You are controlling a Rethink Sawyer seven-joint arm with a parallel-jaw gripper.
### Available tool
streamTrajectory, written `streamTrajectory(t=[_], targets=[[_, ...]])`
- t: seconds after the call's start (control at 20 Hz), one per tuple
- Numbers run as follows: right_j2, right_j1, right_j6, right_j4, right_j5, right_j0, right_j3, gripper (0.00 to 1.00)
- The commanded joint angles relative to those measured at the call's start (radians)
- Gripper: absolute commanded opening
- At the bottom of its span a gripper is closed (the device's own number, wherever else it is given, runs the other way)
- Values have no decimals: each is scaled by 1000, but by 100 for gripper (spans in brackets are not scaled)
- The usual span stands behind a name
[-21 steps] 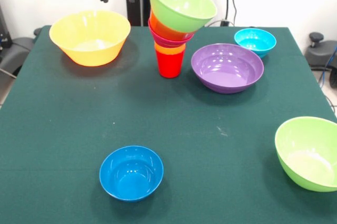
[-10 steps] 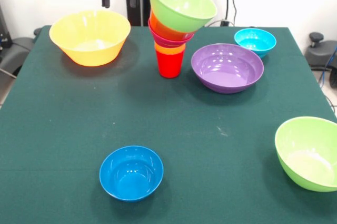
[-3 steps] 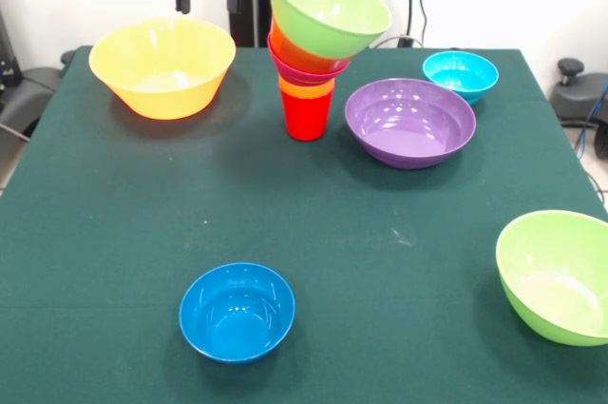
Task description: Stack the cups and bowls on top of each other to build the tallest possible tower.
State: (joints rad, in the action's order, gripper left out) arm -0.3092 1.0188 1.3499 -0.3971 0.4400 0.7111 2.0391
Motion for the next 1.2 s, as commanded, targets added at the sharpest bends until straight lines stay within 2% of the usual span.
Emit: streamTrajectory(t=[0.05, 0.35, 0.65, 1.2], targets=[[-38, -67, -9, -87, -13, 12, 7, 100], [-76, -130, -38, -109, -51, 62, 0, 100], [-121, -200, -76, -117, -25, 113, -43, 100], [-129, -282, -43, -150, -22, 114, -121, 100]])
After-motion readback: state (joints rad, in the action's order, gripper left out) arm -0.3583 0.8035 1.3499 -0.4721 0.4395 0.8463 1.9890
